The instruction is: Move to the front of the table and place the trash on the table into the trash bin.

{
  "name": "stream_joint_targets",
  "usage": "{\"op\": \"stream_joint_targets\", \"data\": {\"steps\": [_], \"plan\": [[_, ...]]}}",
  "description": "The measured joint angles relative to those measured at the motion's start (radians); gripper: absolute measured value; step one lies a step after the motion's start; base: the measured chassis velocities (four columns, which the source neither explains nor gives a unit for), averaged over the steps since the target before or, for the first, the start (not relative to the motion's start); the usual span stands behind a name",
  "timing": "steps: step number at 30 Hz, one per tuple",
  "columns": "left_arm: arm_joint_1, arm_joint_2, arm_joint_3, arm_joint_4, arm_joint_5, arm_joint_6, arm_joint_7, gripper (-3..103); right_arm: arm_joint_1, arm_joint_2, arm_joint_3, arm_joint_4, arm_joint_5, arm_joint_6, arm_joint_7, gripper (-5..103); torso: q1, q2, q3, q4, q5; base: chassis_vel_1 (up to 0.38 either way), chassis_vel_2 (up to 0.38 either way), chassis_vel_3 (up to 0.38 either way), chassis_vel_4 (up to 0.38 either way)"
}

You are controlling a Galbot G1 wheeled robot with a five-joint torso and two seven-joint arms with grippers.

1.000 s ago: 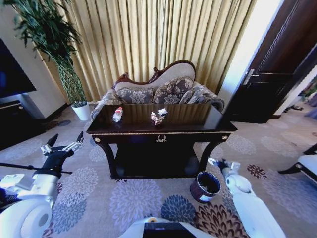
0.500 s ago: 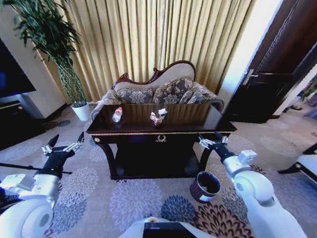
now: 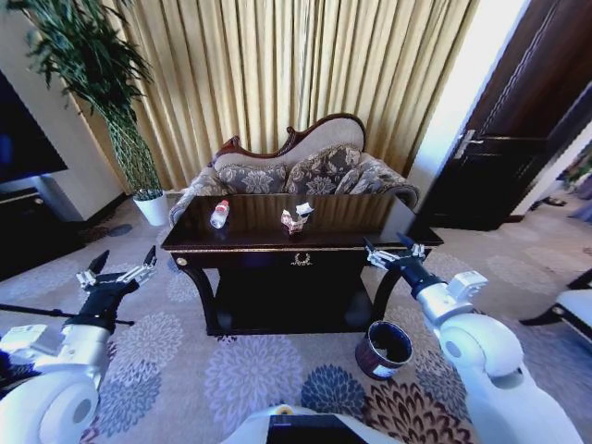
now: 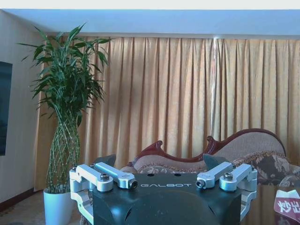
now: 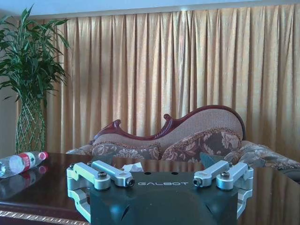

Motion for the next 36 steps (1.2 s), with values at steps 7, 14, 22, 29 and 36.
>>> {"op": "stream_joint_targets", "data": {"steps": [7, 14, 22, 29, 36], "plan": [[0.0, 0.001, -0.003, -0.001, 0.0, -0.001, 0.0, 100, 0.002, -0.001, -0.004, 0.001, 0.0, 0.001, 0.0, 100, 0.0, 0.0, 0.0, 0.0, 0.0, -0.187, 0.173, 0.165, -0.155], [0.003, -0.007, -0.003, -0.005, 0.001, -0.002, 0.0, 100, 0.005, -0.011, -0.005, 0.001, 0.001, 0.002, 0.0, 100, 0.001, 0.0, 0.0, 0.0001, 0.0, -0.197, 0.187, 0.187, -0.183], [0.004, -0.007, -0.003, -0.008, 0.001, -0.003, 0.0, 100, 0.01, -0.013, -0.012, -0.004, 0.003, 0.005, 0.001, 100, 0.0, 0.0, 0.0, 0.0, 0.0001, -0.13, 0.134, 0.14, -0.136], [0.006, -0.011, -0.001, -0.008, 0.001, -0.003, 0.0, 100, 0.026, -0.045, -0.04, -0.039, 0.065, 0.026, 0.029, 100, 0.001, 0.0, 0.0, -0.0002, 0.0, -0.06, 0.052, 0.066, -0.051], [0.007, -0.01, -0.001, -0.009, 0.001, 0.002, -0.002, 100, 0.117, -0.141, -0.095, -0.151, 0.198, -0.022, 0.032, 100, 0.0, 0.0, 0.0, 0.0001, 0.0003, 0.0, 0.0, 0.0, 0.0]]}}
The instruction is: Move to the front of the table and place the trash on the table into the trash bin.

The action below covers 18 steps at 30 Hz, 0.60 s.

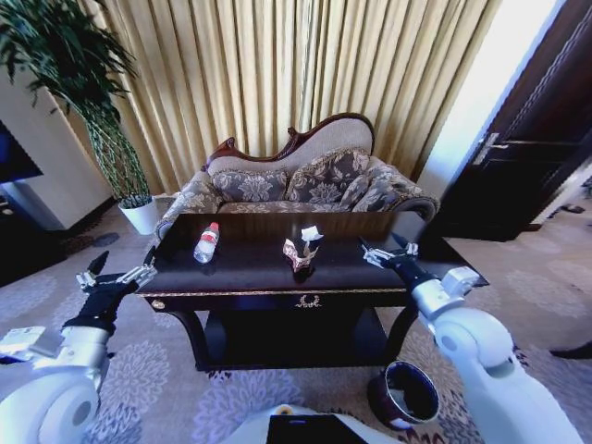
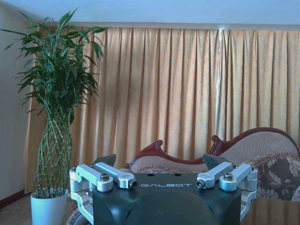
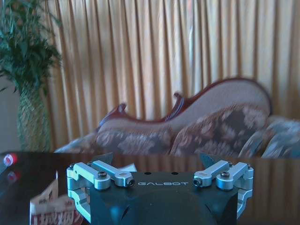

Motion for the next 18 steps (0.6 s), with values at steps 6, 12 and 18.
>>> {"op": "stream_joint_targets", "data": {"steps": [6, 12, 18], "plan": [[0.001, -0.001, -0.001, 0.0, 0.0, 0.003, -0.002, 100, 0.15, -0.121, -0.129, -0.127, 0.089, -0.021, -0.025, 100, 0.001, 0.0, 0.0, 0.0, -0.0002, 0.0, 0.0, 0.0, 0.0], [0.003, -0.013, 0.002, 0.0, 0.004, 0.006, -0.004, 100, 0.37, -0.184, -0.311, -0.242, 0.134, -0.041, -0.033, 100, 0.0, 0.0, 0.0, 0.0001, -0.0008, 0.0, 0.0, 0.0, 0.0], [0.017, -0.024, -0.003, 0.0, 0.018, 0.007, -0.005, 100, 0.62, -0.169, -0.541, -0.365, 0.149, -0.074, -0.032, 100, 0.001, 0.0, 0.0, 0.0, -0.0002, 0.0, 0.0, 0.0, 0.0]]}}
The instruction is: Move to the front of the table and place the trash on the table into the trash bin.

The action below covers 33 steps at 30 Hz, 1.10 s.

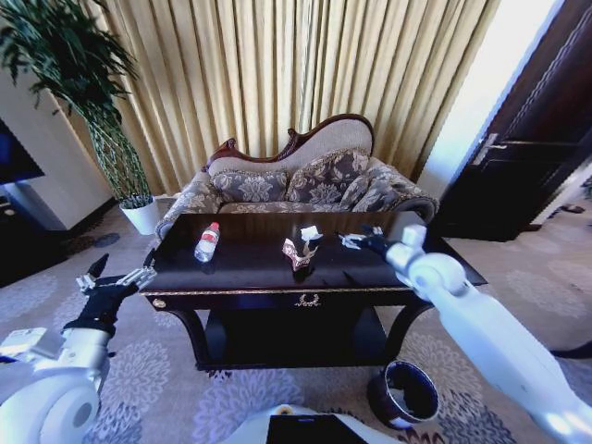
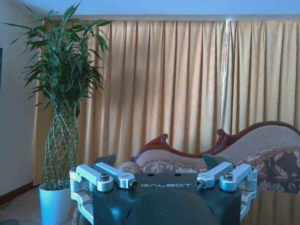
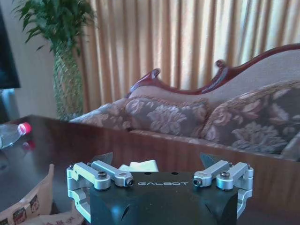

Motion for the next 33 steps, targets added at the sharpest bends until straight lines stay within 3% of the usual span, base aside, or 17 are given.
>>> {"op": "stream_joint_targets", "data": {"steps": [8, 13, 18, 21, 33], "plan": [[0.001, -0.012, 0.0, 0.0, 0.006, 0.0, 0.0, 100, 0.173, 0.062, -0.18, -0.059, -0.01, -0.029, 0.023, 100, 0.0, 0.0, 0.0, 0.0002, -0.0004, 0.0, 0.0, 0.0, 0.0], [0.003, -0.012, -0.001, 0.0, 0.006, 0.0, 0.0, 100, 0.178, 0.054, -0.165, -0.022, 0.014, -0.067, 0.071, 100, 0.0, 0.0, 0.0, 0.0003, 0.0, 0.0, 0.0, 0.0, 0.0], [0.004, -0.013, -0.003, 0.0, 0.005, 0.0, -0.002, 100, -0.001, -0.035, -0.016, 0.138, 0.047, -0.107, 0.108, 100, 0.0, 0.0, 0.0, -0.0009, -0.0001, 0.0, 0.0, 0.0, 0.0], [-0.002, -0.012, 0.007, 0.0, 0.005, 0.0, -0.001, 100, -0.04, -0.041, 0.008, 0.152, 0.044, -0.104, 0.108, 100, 0.0, 0.0, 0.0, -0.0005, 0.0, 0.0, 0.0, 0.0, 0.0], [-0.003, -0.01, 0.003, 0.0, 0.001, 0.0, -0.001, 100, 0.108, 0.038, -0.147, -0.032, -0.021, -0.086, 0.11, 100, 0.0, 0.0, 0.0, 0.0002, 0.0001, 0.0, 0.0, 0.0, 0.0]]}}
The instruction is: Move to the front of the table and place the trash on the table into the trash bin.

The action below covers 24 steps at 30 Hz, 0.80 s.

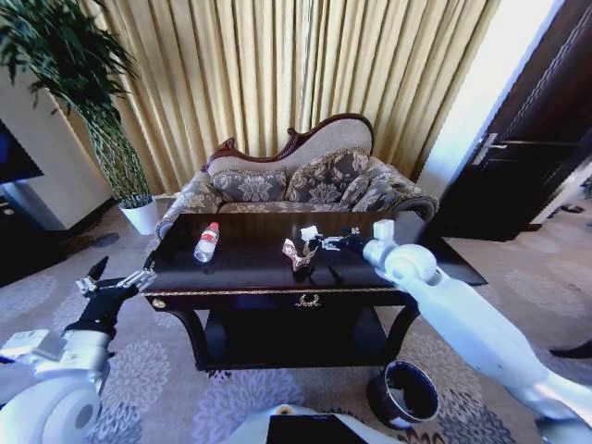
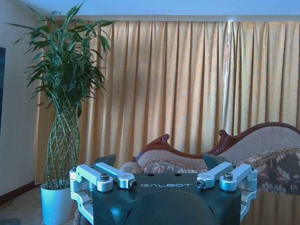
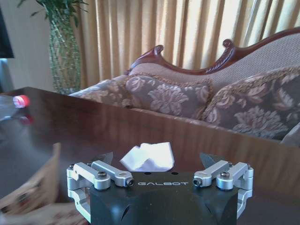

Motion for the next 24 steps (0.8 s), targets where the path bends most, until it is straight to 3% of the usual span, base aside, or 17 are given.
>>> {"op": "stream_joint_targets", "data": {"steps": [10, 24], "plan": [[-0.011, -0.008, 0.023, 0.0, 0.007, 0.002, 0.004, 100, 0.17, 0.028, -0.16, -0.121, -0.015, -0.016, -0.001, 100, 0.0, 0.0, 0.0, -0.0001, -0.0002, 0.0, 0.0, 0.0, 0.0], [-0.017, -0.007, 0.034, 0.0, 0.007, 0.002, 0.007, 100, 0.243, 0.002, -0.261, -0.15, -0.109, -0.041, -0.065, 100, 0.0, 0.0, 0.0, -0.0002, -0.0002, 0.0, 0.0, 0.0, 0.0]]}}
